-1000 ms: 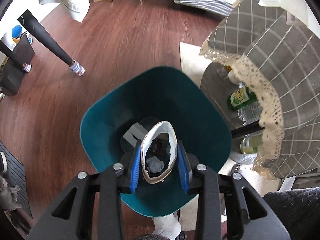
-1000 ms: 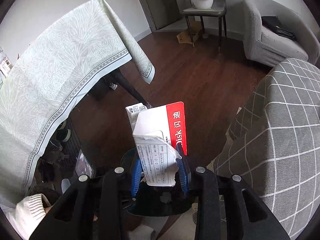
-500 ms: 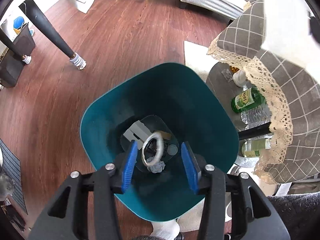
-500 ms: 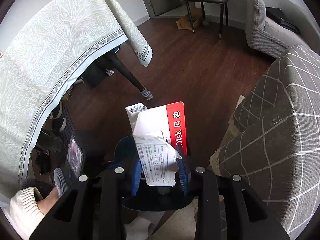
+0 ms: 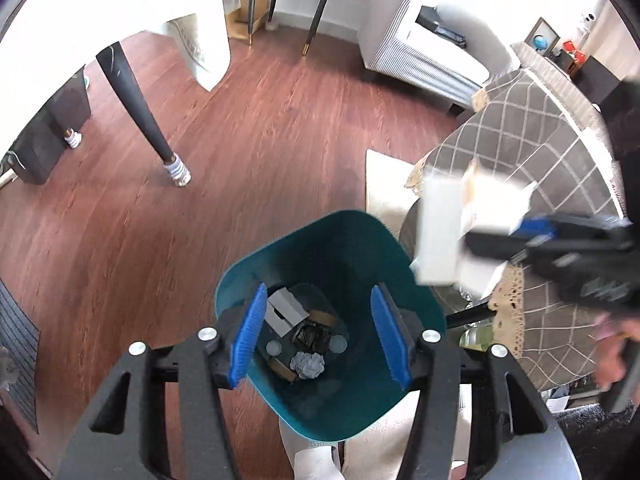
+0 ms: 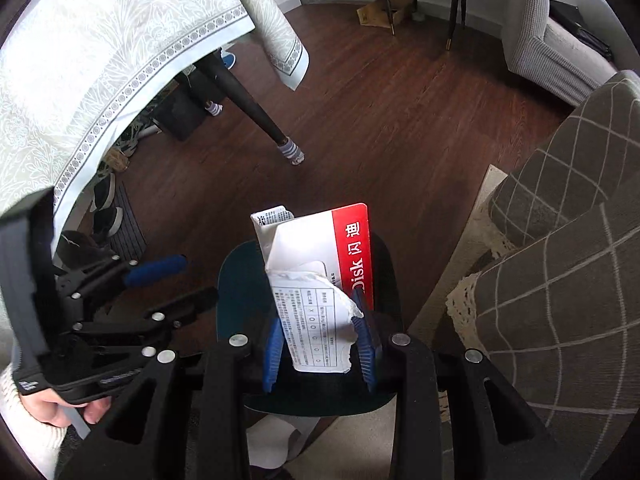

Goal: Collect trash
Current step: 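Lower the SanDisk box into the teal bin and open the right tool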

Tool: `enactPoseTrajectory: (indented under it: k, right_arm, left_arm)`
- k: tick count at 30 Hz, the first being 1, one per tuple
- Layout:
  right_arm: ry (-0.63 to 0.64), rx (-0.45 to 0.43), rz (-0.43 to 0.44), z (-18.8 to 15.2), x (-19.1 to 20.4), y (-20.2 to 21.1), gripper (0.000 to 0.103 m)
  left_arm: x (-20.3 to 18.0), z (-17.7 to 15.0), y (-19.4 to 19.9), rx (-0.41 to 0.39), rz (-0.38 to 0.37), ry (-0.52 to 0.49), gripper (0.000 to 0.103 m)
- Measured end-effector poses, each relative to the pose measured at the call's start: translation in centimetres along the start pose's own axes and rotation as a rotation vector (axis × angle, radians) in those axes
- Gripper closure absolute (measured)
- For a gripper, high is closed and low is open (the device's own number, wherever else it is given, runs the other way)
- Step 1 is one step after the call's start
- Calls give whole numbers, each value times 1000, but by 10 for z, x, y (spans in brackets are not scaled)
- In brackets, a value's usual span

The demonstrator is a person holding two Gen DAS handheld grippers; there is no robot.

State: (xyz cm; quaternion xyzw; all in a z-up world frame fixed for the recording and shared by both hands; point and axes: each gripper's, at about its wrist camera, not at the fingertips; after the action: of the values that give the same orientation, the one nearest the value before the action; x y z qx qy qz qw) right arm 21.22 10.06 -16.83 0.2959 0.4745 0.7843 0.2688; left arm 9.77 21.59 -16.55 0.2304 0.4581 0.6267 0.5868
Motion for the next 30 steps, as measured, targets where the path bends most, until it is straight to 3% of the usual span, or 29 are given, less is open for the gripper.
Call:
enactPoseTrajectory:
  k: [12,17,19,24,30]
  right_arm:
    - [41,188,-37,-30,10,-68,70]
    - [66,196,-78,-40,14,-78,65]
    - [64,208,-86,-42,14,-81,52]
    - [53,201,-81,-44,9,-76,51]
    - [55,115,-30,-37,8,-46,51]
  left_arm:
    - [-6,13,41,-73,-69,-6,71]
    - [-19,19,60,-127,-75,-55,72]
    - [-22,21,64,-140,-65,-70,72]
    - [-26,28,72,-166,-72,-80,72]
    - [-32,36,87,-219,-83,-77,72]
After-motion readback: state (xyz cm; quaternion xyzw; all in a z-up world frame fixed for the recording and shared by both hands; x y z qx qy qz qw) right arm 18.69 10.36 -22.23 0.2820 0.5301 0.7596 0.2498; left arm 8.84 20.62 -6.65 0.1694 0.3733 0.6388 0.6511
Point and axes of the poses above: each gripper's, at about its wrist camera, not at the fingertips, and y roughly against the way its jaws point, x to its left, z to its top, and after that the axes turned 1 degree about -x, right-handed
